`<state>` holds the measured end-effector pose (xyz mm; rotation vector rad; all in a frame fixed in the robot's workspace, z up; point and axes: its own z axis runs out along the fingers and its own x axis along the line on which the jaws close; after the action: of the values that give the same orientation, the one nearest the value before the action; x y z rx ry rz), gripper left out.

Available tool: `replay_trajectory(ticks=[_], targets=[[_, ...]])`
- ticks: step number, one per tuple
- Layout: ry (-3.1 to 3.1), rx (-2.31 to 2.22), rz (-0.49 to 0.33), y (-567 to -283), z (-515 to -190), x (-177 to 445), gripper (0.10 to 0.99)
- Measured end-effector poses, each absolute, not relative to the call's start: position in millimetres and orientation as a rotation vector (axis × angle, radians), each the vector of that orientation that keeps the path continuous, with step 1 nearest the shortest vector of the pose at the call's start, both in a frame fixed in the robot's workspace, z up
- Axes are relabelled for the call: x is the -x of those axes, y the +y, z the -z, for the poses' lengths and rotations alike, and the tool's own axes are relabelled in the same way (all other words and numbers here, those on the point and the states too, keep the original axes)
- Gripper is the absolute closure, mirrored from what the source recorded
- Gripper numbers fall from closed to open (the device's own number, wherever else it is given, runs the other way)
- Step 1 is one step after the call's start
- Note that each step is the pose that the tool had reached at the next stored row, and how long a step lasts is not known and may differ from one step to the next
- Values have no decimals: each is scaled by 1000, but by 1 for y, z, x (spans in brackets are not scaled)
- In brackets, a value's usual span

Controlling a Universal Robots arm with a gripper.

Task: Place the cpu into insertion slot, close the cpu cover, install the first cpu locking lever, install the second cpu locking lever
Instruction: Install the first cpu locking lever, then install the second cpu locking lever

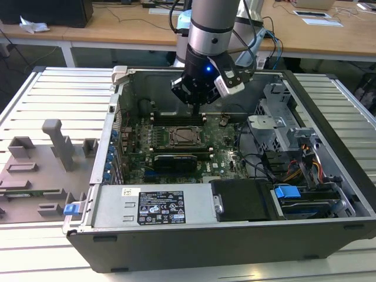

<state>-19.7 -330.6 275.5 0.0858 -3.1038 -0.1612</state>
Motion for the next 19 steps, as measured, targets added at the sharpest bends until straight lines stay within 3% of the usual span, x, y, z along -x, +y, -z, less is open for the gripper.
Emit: replay_trajectory(ticks=[12,19], targets=[[-3104,-86,161,-331,-276,20,980],[-3104,-86,161,-352,-276,21,980]])
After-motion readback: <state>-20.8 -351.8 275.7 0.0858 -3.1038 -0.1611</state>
